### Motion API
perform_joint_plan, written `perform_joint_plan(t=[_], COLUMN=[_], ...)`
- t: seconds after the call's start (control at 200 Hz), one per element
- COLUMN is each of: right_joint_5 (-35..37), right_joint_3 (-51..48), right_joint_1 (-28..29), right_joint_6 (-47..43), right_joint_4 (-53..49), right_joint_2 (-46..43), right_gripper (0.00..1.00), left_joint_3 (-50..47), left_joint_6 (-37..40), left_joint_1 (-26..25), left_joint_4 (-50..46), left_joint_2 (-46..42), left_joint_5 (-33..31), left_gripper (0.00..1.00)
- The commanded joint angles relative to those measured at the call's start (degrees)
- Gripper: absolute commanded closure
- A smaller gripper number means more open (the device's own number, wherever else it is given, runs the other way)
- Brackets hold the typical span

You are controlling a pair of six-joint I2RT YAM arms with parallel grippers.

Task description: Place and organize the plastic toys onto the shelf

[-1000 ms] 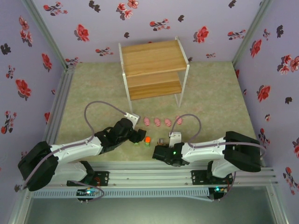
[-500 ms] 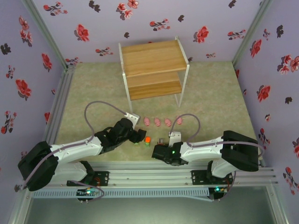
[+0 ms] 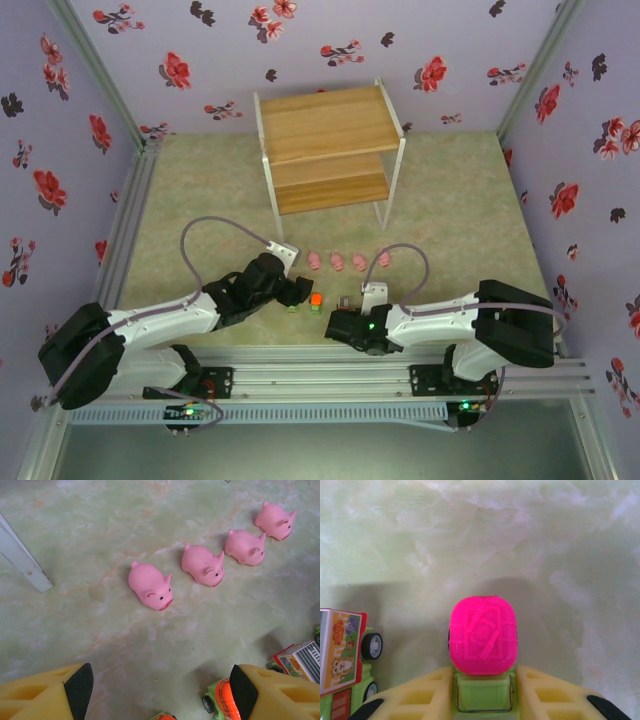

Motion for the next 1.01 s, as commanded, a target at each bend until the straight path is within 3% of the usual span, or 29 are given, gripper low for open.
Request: perform_joint_plan(t=[0.0,0.585,1.0], right_joint_5=[1.9,6.0,6.4], right_joint_3=[0.5,8.2,15.9], right_joint_1=[-0.3,-1.3,-8.1], right_joint_6=[0.6,-5.6,-17.3], right_joint_4=[-3.3,-15.5,-17.8], right_joint_2=[-2.0,-11.2,-12.8], right_gripper=[0.70,0.73,0.75], left_joint_3=[1.9,1.7,2.0], left_joint_6=[1.1,1.2,1.3], left_joint_1=[-0.4,-0.5,-0.6], left_joint_4=[0.3,1.2,1.2], left_joint_2=[-0.1,0.0,0.4], left_joint_5=[0.4,1.5,2.1], left_gripper=[0.24,0.24,0.24])
